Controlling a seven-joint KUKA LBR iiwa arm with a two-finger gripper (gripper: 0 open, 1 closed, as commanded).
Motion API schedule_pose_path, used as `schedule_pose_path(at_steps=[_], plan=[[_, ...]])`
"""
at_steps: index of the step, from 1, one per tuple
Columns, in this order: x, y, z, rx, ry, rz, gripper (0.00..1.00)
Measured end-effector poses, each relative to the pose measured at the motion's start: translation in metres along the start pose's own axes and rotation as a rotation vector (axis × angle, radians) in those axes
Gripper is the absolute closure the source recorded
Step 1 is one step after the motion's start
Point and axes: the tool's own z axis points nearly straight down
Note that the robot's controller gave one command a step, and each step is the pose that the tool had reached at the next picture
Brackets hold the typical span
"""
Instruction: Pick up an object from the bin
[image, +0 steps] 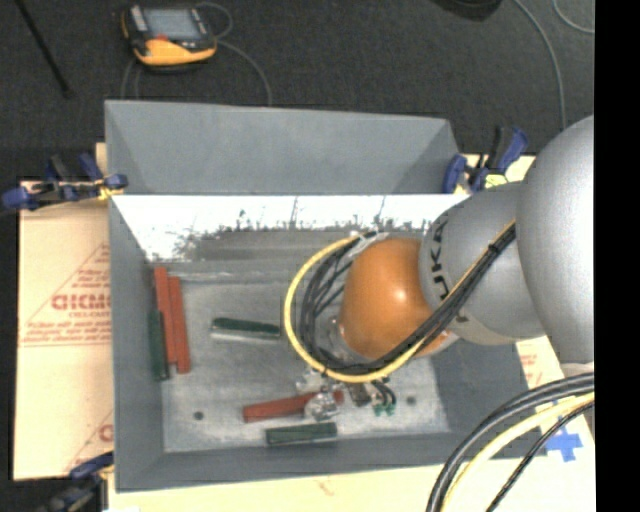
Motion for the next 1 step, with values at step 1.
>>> schedule_pose_path(at_steps=[1], plan=[[0.0101,-0.0088,-0.1116,0.002,-0.004,0.008,1.0]])
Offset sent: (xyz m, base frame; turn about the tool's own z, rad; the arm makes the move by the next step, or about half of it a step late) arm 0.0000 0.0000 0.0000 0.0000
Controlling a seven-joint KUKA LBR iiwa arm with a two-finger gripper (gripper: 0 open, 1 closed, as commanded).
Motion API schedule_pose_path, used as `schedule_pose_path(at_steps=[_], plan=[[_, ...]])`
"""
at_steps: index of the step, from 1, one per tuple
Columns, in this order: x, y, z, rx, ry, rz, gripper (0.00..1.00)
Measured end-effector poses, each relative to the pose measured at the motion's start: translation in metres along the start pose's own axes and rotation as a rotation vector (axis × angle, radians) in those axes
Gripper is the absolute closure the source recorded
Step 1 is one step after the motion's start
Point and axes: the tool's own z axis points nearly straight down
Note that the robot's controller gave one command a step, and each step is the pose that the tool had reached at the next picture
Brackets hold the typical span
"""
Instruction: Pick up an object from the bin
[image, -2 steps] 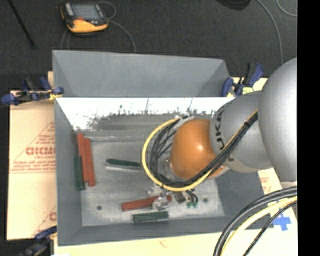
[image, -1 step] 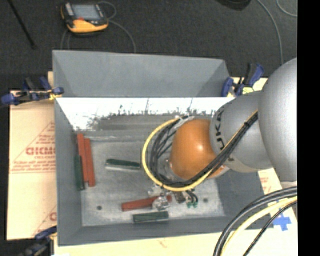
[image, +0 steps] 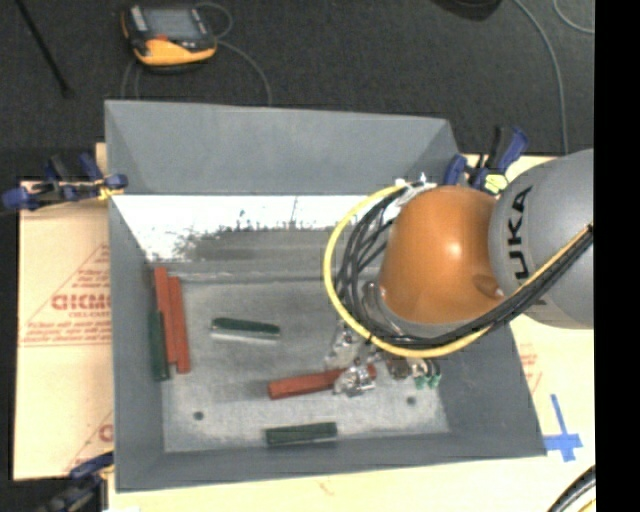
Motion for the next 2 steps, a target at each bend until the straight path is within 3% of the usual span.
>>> schedule_pose_path(at_steps=[2], plan=[[-0.002,-0.003,-0.019,0.0,0.0,0.004,1.0]])
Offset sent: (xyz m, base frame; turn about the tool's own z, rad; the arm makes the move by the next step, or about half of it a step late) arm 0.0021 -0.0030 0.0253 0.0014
